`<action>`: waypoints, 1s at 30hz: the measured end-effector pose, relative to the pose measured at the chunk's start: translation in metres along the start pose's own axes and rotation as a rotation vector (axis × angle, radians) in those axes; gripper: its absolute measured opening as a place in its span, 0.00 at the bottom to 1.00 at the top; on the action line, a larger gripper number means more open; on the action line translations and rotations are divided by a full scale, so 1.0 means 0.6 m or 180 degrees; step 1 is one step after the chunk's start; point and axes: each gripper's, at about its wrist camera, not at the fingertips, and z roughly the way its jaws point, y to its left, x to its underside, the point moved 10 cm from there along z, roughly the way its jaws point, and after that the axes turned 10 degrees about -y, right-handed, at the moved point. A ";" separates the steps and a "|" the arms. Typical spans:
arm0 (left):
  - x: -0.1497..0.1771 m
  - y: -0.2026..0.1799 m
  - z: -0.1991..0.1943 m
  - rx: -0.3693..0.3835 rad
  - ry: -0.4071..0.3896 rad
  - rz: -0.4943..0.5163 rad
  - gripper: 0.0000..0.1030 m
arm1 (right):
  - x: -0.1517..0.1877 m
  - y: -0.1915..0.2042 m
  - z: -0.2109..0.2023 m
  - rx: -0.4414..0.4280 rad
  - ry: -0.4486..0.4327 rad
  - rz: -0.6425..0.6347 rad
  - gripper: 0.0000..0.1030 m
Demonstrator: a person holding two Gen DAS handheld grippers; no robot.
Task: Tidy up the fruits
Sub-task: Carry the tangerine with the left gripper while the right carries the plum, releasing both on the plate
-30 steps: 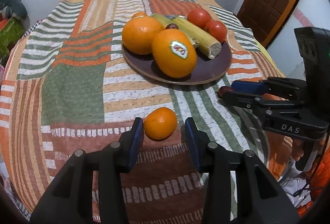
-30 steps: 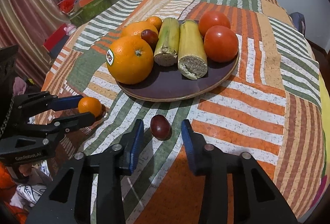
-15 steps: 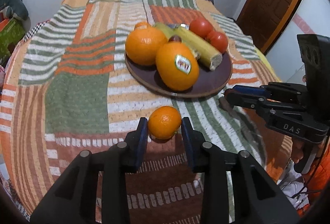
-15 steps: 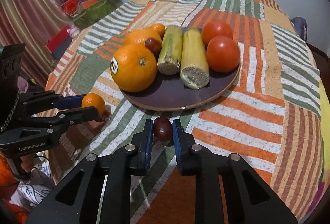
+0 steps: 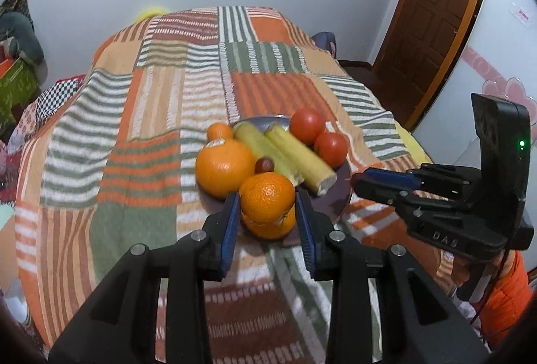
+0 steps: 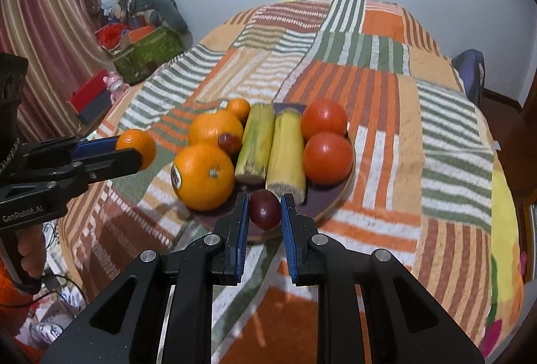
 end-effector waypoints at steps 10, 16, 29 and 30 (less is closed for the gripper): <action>-0.006 -0.029 0.055 0.0159 0.0111 0.0051 0.32 | 0.001 0.013 0.039 -0.0069 0.0106 -0.0093 0.17; -0.010 -0.024 0.080 0.0142 0.0164 0.0051 0.32 | 0.006 0.017 0.053 -0.0112 0.0182 -0.0055 0.17; -0.024 -0.017 0.055 0.0128 0.0052 0.0018 0.36 | -0.022 0.005 0.027 -0.0033 0.0018 0.0004 0.22; -0.027 -0.016 0.048 0.0121 0.0025 0.0009 0.36 | -0.027 0.004 0.021 -0.0016 -0.0019 0.0003 0.22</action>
